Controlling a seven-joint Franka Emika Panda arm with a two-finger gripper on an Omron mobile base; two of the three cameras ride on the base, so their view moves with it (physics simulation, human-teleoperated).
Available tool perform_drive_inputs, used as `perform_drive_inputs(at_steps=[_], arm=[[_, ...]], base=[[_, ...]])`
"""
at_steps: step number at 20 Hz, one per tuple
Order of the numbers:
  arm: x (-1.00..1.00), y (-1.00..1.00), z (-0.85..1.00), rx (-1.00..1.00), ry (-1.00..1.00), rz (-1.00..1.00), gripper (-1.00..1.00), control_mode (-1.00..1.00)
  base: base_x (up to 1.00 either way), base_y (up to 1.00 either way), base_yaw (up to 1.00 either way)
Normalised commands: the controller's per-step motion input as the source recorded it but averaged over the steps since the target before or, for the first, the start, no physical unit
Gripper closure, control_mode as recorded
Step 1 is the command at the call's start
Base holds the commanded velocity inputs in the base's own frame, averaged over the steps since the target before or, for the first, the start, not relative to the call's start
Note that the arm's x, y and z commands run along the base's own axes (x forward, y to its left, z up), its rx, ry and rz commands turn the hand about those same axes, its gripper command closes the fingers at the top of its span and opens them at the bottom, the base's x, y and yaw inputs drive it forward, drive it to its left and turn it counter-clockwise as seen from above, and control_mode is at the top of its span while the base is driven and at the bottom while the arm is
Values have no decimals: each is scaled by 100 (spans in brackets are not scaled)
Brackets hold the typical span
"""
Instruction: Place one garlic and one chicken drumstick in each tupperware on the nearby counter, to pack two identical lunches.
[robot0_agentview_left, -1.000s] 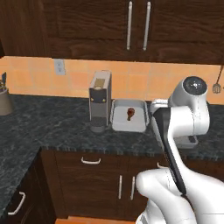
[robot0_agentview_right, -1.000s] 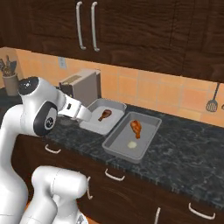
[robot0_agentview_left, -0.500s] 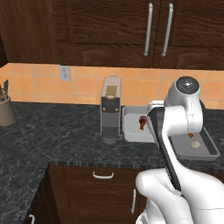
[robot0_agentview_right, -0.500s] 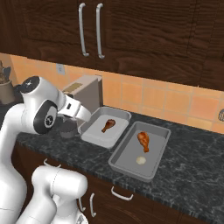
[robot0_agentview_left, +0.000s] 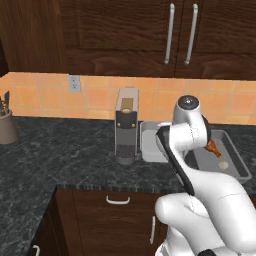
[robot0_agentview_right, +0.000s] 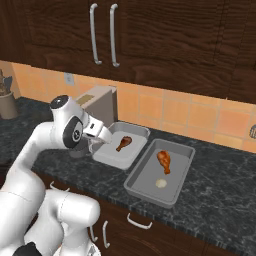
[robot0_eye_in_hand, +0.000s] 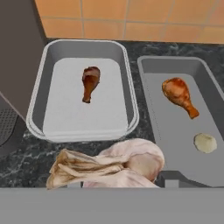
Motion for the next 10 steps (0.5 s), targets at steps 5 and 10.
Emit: perform_drive_inputs(at_steps=[5,10], arm=[[90,-27,-62,7,0,0,100,-100],[48,-26,-22,2,1,0,100,-100]], base=[[0,0,0],[0,0,0]])
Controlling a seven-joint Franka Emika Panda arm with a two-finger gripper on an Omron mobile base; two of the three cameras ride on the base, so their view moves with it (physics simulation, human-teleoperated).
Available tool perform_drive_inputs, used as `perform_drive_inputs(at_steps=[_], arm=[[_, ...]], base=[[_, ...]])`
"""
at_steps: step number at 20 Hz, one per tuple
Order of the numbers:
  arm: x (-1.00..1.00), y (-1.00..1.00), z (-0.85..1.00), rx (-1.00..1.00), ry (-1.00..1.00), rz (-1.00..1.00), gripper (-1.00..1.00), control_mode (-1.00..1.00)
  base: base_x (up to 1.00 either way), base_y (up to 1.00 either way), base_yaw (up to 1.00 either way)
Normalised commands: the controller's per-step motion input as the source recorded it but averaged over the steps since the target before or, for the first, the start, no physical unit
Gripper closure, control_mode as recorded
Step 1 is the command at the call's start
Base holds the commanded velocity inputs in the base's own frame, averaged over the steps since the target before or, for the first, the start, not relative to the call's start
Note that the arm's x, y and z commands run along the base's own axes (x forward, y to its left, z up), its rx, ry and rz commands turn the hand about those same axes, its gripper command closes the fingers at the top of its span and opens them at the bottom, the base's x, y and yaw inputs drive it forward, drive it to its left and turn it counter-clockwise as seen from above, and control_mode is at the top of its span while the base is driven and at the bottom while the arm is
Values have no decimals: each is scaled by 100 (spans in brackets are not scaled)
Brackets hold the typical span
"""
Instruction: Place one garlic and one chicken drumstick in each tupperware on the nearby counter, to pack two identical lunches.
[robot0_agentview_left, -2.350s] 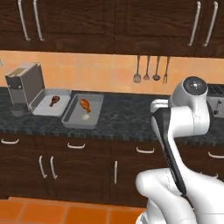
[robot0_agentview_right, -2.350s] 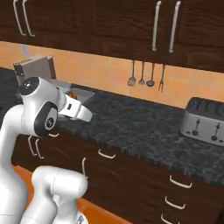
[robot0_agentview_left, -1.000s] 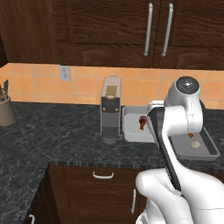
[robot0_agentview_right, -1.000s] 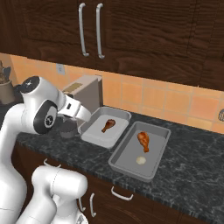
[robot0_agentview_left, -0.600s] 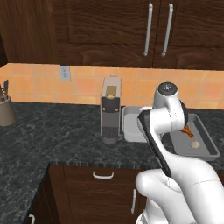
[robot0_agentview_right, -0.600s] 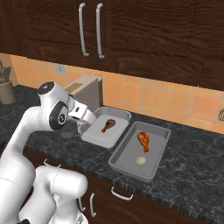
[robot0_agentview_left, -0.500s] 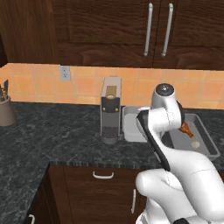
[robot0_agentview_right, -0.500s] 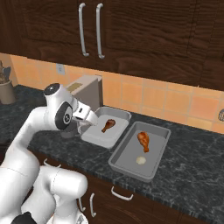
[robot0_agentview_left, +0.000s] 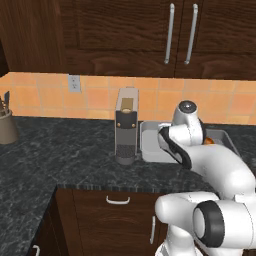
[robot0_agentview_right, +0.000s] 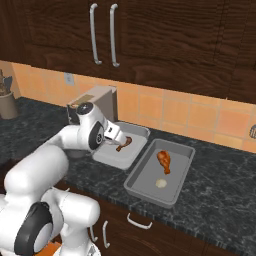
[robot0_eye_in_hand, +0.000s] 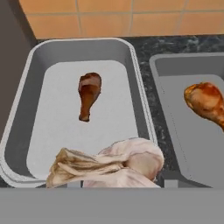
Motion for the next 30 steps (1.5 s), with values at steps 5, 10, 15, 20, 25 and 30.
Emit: perform_drive_inputs(at_steps=[5,10,15,20,25,30], arm=[[61,-5,-40,0,4,0,100,-100],[68,-6,-55,0,4,0,100,-100],[65,-14,-46,0,8,0,100,-100],[63,-18,-46,0,6,0,100,-100],[46,-4,-21,0,1,0,-100,-100],[13,0,15,0,-3,-1,-100,-100]], base=[[0,0,0],[0,0,0],[0,0,0],[0,0,0],[0,0,0],[0,0,0]])
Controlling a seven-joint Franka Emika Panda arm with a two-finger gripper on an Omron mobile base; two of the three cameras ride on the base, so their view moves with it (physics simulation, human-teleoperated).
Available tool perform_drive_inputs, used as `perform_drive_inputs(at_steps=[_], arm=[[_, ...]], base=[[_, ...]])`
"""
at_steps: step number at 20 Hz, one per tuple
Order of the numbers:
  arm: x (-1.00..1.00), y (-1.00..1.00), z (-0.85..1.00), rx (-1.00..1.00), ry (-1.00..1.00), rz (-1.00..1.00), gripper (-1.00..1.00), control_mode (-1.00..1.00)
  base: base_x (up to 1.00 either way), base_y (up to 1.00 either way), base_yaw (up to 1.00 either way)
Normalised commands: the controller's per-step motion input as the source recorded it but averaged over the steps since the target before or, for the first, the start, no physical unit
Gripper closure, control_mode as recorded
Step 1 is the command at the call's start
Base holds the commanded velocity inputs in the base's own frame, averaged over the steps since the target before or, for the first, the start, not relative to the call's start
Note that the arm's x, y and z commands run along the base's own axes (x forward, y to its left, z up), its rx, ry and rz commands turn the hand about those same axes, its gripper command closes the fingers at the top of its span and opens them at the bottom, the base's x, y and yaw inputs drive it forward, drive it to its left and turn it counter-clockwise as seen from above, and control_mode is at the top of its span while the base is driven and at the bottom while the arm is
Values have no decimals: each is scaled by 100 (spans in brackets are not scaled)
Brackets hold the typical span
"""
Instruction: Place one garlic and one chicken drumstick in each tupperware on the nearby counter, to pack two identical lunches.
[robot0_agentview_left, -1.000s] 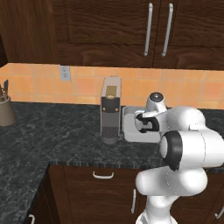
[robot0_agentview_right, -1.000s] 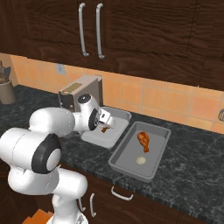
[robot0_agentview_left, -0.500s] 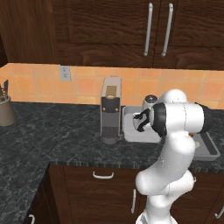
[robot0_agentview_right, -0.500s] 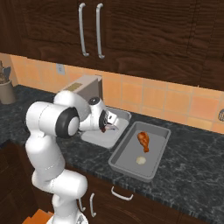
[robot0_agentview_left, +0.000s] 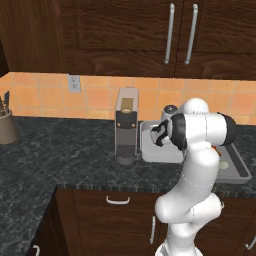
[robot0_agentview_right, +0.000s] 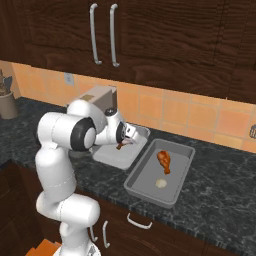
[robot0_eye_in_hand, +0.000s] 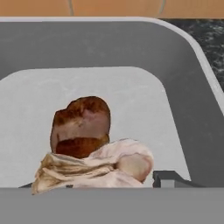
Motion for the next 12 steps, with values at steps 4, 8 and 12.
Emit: perform_drive_inputs(at_steps=[4,8,12], arm=[[-3,0,42,0,-1,-3,-100,-100],[-41,0,78,0,-11,-1,-100,-100],[-91,0,71,-2,-17,0,-100,-100]], base=[[0,0,0],[0,0,0],[0,0,0]])
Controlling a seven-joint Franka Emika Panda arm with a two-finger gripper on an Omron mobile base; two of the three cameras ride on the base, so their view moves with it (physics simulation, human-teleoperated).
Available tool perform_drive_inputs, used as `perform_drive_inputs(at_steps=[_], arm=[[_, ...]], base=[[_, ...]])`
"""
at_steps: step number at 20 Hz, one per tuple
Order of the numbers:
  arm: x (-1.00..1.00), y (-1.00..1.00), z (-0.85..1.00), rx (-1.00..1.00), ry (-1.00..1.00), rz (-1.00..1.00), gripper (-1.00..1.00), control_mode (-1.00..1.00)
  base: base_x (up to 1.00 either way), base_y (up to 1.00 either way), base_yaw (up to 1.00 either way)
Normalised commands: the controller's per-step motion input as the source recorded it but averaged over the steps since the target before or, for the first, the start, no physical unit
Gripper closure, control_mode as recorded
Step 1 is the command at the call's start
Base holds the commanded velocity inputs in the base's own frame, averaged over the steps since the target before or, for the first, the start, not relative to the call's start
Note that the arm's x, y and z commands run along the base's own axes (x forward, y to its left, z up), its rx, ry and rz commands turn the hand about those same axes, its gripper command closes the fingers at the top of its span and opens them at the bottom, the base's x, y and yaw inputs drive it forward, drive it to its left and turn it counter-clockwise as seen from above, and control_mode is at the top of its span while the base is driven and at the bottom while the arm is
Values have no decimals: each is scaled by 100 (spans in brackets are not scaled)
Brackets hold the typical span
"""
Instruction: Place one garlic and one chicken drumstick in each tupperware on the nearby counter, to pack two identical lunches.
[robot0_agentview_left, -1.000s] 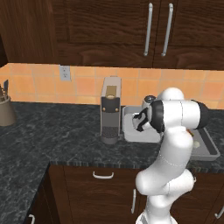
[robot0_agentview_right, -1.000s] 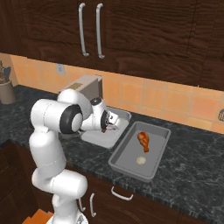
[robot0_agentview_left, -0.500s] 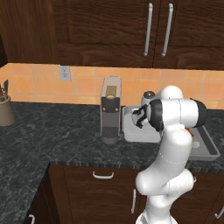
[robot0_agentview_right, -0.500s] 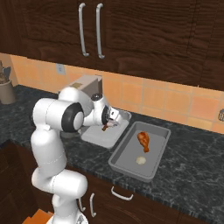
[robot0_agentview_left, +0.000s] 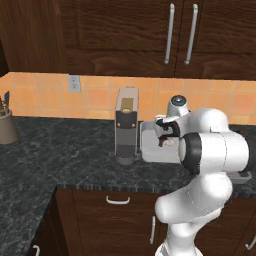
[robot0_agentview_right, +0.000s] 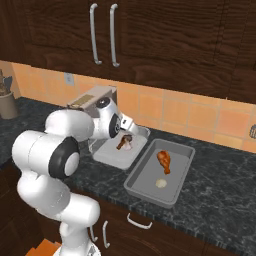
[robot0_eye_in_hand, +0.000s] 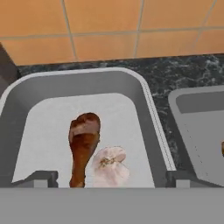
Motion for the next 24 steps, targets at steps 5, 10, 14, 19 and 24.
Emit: perform_drive_inputs(at_steps=[5,10,14,19,24], arm=[[-100,18,39,-8,-11,0,-100,-100],[-100,24,74,-11,-20,0,-100,-100],[-100,16,80,-13,-33,0,-100,-100],[-100,22,91,-11,-27,0,-100,-100],[-85,38,91,-14,-16,0,-100,-100]], base=[[0,0,0],[0,0,0],[0,0,0],[0,0,0],[0,0,0]])
